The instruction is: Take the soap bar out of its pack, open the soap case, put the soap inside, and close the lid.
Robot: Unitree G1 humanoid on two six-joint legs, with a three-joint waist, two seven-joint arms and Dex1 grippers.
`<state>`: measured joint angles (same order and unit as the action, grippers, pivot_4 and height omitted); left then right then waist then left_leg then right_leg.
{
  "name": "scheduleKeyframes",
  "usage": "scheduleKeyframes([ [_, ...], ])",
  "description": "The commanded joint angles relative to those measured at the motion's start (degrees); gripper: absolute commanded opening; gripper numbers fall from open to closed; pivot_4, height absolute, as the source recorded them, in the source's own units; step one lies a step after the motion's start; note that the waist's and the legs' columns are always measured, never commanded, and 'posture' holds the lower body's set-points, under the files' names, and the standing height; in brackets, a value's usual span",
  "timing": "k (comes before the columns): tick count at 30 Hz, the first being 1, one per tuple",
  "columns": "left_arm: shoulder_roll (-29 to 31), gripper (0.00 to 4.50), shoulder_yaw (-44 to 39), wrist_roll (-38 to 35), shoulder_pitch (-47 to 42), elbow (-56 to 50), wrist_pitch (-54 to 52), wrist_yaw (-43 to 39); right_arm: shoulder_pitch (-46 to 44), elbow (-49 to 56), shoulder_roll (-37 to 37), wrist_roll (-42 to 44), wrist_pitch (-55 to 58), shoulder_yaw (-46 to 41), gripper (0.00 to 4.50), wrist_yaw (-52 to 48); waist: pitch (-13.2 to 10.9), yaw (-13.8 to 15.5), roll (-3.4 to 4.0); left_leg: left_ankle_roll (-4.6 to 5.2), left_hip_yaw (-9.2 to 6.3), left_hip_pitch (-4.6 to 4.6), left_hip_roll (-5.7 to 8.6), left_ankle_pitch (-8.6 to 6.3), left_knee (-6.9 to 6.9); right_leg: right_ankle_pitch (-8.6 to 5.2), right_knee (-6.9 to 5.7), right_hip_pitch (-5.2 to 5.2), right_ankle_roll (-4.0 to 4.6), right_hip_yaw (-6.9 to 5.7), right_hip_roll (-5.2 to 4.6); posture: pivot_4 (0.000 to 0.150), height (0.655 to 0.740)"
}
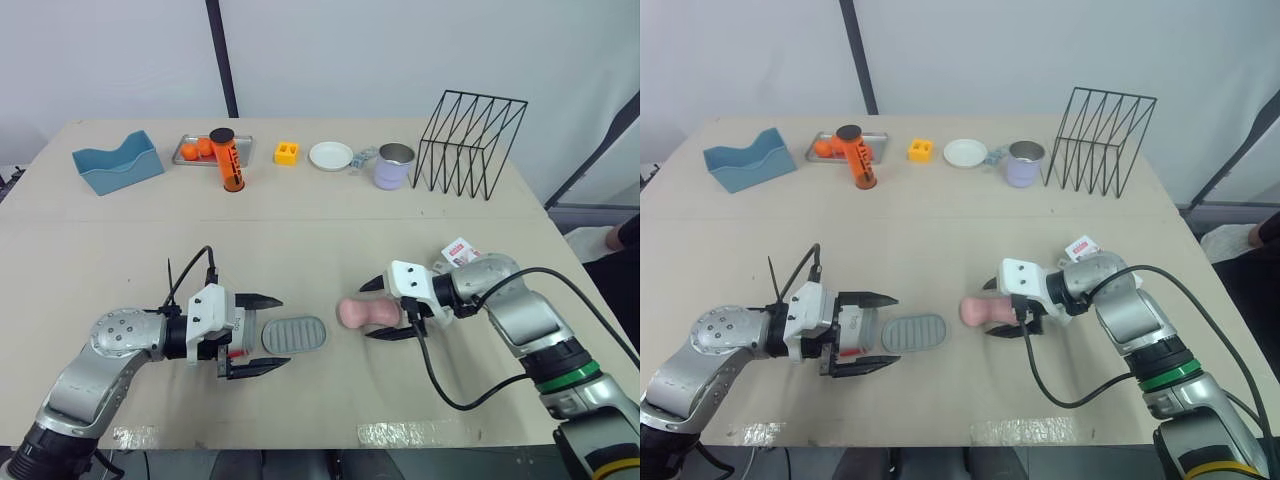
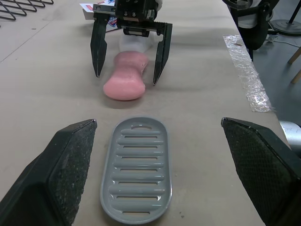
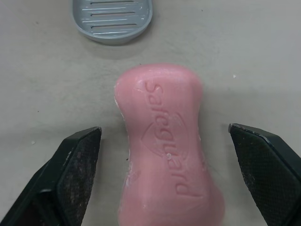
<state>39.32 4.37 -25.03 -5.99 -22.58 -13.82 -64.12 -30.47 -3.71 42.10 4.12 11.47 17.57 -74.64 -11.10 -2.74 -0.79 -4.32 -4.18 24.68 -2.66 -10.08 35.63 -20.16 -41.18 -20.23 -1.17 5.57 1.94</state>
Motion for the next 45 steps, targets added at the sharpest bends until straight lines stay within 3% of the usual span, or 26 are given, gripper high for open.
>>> scheduleKeyframes([
  [1,0.5,4.5,0.0,-0.3,-0.6,-2.0,-0.2,0.3,-1.2,1.5,0.1,0.0,0.6,-0.4,4.24,-0.1,0.0,0.0,0.0,0.0,0.0,0.0,0.0,0.0,0.0,0.0,0.0,0.0,0.0,0.0,0.0,0.15,0.74],
  [2,0.6,4.5,0.0,-0.3,-0.5,-2.1,-0.2,0.3,-1.2,1.6,0.1,0.0,0.7,-0.3,4.09,-0.2,0.0,0.0,0.0,0.0,0.0,0.0,0.0,0.0,0.0,0.0,0.0,0.0,0.0,0.0,0.0,0.15,0.74],
  [7,0.8,4.5,-0.3,-0.8,0.1,-2.3,-0.5,0.2,-1.0,1.8,0.5,-0.3,0.9,-0.2,2.28,-0.4,0.0,0.0,0.0,0.0,0.0,0.0,0.0,0.0,-0.01,0.0,0.01,0.0,0.0,0.0,0.0,0.15,0.74],
  [20,5.6,4.5,-9.7,-2.5,3.6,6.6,7.4,-6.5,-5.4,4.5,0.3,1.1,2.8,-1.0,2.28,-2.3,0.0,-0.1,0.01,0.0,0.02,-0.05,0.0,0.0,-0.07,0.0,0.05,0.03,-0.01,0.01,-0.02,0.15,0.74],
  [29,9.3,4.5,-18.5,-4.4,9.0,12.0,8.9,-10.2,-12.3,17.2,-4.6,0.9,20.3,4.9,2.28,-0.7,0.0,-0.1,0.01,-0.02,0.05,-0.05,-0.06,0.01,-0.19,0.0,0.05,-0.07,0.03,0.0,-0.06,0.15,0.74],
  [34,9.2,4.5,-18.4,-3.7,9.1,13.0,9.8,-10.0,-15.3,19.1,-10.9,-0.9,27.1,11.1,2.28,2.4,0.0,0.0,0.0,-0.03,0.04,-0.03,-0.02,0.02,-0.19,-0.01,0.06,-0.08,0.02,-0.02,-0.08,0.15,0.74],
  [45,9.0,4.5,-16.8,-3.8,6.5,13.8,9.1,-9.3,-17.2,18.3,-11.8,-4.0,28.4,15.9,2.28,4.7,0.0,0.0,-0.01,-0.04,0.0,0.02,-0.02,0.02,-0.21,-0.01,0.06,-0.15,0.03,-0.13,-0.12,0.15,0.74],
])
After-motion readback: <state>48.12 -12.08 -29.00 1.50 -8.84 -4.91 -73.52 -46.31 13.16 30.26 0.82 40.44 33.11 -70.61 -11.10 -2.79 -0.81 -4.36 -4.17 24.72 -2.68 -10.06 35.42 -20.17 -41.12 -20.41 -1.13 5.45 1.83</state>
